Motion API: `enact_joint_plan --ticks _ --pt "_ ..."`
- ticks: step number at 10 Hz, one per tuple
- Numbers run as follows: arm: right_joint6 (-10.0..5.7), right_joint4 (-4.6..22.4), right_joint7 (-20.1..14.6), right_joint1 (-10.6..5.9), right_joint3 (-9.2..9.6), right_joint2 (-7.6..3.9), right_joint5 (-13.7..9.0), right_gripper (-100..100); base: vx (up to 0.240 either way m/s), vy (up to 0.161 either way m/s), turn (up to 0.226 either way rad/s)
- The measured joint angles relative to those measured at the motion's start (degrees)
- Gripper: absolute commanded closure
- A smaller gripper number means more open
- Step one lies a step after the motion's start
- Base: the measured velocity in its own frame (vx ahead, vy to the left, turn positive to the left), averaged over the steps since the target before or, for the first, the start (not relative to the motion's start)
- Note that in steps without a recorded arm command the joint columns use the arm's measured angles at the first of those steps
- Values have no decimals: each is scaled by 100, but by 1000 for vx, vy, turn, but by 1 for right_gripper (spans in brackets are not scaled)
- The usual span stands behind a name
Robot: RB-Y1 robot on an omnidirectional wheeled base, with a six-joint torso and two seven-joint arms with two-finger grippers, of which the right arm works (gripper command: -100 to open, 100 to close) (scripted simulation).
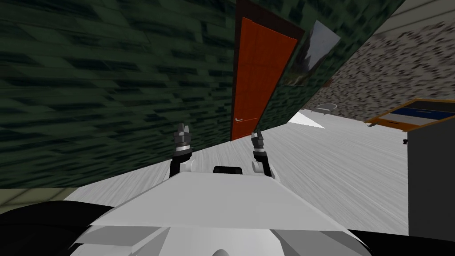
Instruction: Pull the door open
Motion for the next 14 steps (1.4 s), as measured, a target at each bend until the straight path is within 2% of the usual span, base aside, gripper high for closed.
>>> enact_joint_plan --ticks 12,14 --pt "-417 1637 -133 -404 97 -321 -275 -100 95 -34 92" --pt "-447 1869 -142 -467 122 -356 -317 -100 92 -41 76"
